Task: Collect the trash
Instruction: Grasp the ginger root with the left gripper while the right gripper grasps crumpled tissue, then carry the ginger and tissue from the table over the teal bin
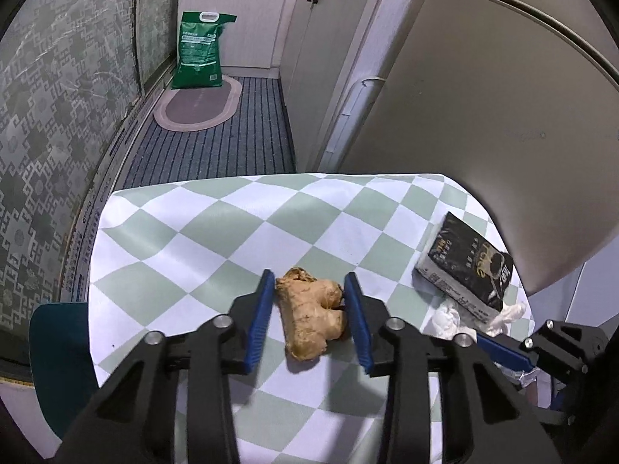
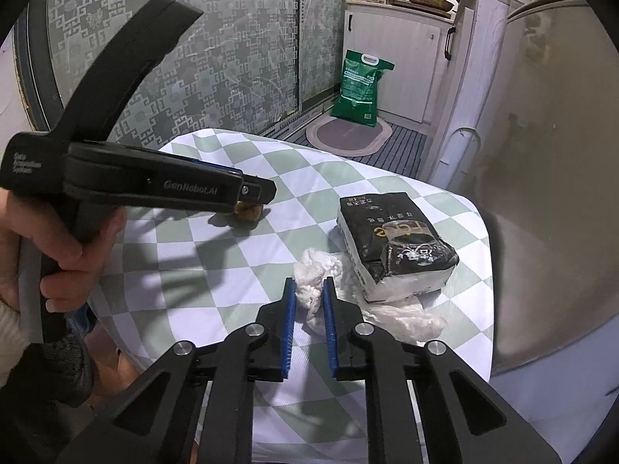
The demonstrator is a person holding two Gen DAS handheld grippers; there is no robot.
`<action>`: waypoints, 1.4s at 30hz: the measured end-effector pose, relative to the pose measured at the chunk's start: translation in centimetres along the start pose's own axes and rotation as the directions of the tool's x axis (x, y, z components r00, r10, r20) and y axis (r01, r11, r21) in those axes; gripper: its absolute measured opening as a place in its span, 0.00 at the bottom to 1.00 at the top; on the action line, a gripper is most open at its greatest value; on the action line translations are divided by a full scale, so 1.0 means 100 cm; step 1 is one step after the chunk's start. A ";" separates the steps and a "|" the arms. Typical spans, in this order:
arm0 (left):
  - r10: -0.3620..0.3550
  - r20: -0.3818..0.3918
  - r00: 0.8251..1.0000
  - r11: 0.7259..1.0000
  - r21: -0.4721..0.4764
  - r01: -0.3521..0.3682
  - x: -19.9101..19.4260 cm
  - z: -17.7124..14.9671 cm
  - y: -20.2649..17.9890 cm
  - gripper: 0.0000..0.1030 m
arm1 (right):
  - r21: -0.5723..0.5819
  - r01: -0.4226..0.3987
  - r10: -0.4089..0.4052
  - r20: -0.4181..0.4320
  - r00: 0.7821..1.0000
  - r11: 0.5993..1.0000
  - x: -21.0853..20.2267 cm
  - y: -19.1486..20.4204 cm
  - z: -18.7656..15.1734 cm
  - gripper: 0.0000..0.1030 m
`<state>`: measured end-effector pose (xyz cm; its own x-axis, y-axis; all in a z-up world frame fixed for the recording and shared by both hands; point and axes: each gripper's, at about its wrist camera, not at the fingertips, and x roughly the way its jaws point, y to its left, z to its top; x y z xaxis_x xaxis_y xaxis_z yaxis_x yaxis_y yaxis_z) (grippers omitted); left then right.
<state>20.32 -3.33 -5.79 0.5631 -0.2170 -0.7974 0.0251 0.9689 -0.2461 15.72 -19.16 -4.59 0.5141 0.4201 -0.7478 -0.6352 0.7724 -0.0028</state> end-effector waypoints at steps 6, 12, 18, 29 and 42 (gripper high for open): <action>-0.010 0.008 1.000 1.000 -0.023 0.011 -0.006 -0.002 0.006 0.35 | 0.012 -0.004 0.004 0.017 1.000 1.000 -0.004 0.000 0.000 0.10; -0.019 0.037 0.999 0.999 -0.041 0.021 -0.022 -0.001 0.015 0.35 | 0.014 -0.012 0.011 0.032 0.999 1.000 -0.012 0.003 0.004 0.09; -0.042 0.085 0.996 0.998 -0.050 0.046 -0.050 -0.004 0.022 0.35 | 0.017 -0.030 0.029 0.045 0.999 0.999 -0.020 0.012 0.012 0.08; -0.020 0.153 0.988 0.998 -0.048 0.028 -0.098 -0.013 0.055 0.35 | 0.082 -0.130 0.119 0.127 0.985 0.988 -0.040 0.026 0.038 0.08; 0.060 0.166 0.984 0.996 -0.074 -0.049 -0.123 -0.040 0.128 0.35 | 0.055 -0.205 0.191 0.198 0.961 0.977 -0.047 0.075 0.079 0.08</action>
<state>10.43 11.28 -1.32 0.6928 -0.1354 -0.7083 -0.0634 0.9670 -0.2468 13.05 -11.56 4.18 0.4872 0.6457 -0.5880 -0.6947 0.6945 0.1871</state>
